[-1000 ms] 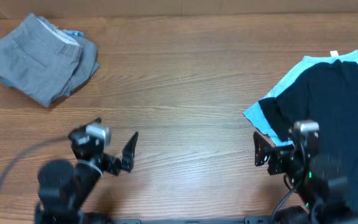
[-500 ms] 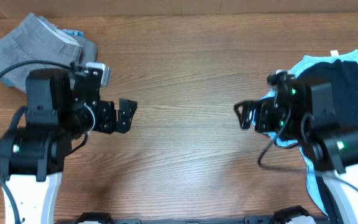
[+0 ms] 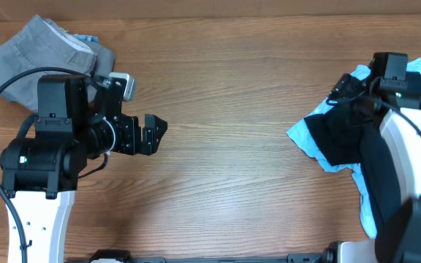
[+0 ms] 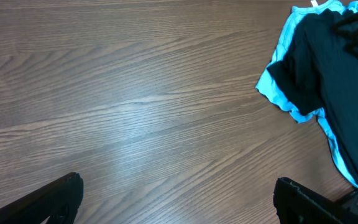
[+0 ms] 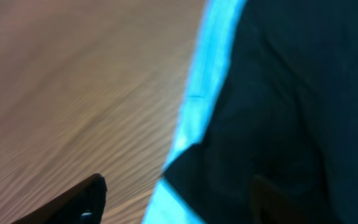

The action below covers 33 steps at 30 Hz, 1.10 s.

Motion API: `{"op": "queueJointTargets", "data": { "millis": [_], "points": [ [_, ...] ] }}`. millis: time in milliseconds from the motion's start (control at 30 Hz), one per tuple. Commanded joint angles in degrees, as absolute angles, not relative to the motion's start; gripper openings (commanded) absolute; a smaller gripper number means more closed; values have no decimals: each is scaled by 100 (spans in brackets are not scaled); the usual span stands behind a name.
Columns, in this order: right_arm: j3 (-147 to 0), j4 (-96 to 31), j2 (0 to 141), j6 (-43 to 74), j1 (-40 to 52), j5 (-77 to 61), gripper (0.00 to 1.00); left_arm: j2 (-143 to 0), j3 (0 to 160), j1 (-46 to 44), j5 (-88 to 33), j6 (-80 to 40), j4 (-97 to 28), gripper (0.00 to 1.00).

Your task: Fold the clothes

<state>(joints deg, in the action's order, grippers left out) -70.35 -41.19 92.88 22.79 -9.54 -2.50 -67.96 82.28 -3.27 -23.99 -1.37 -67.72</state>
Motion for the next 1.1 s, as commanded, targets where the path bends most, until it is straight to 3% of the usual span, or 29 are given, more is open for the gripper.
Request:
{"op": "queueJointTargets", "data": {
  "millis": [0, 100, 233, 400, 533, 667, 767, 1067],
  "points": [
    [-7185, -4080, 9756, 2381, -1041, -510, 73, -6814, 8385, -303, -2512, -176, -6766, 100],
    [-7175, -4125, 10272, 2364, -998, -565, 68, -6814, 8385, -303, -2508, -174, -6764, 100],
    [-7161, -4077, 10739, 2366, -976, -519, 54, -6814, 8385, -303, -2508, -174, -6735, 100],
    [-7164, -3990, 10836, 2386, -1000, -183, 47, -6814, 8385, -303, -2508, -174, -6740, 100],
    [-7164, -4042, 10836, 2386, -1033, 51, 20, -6814, 8385, -303, -2508, -174, -6746, 100],
    [-7177, -4115, 10796, 2362, -1114, 58, 18, -6814, 8385, -303, -2508, -174, -6748, 100],
    [-7177, -4195, 10753, 2362, -1219, 54, 4, -6814, 8385, -303, -2508, -174, -6748, 100],
    [-7555, -4622, 10141, 2359, -1815, 38, 4, -6814, 8385, -303, -2508, -174, -6790, 100]
  ]
}}
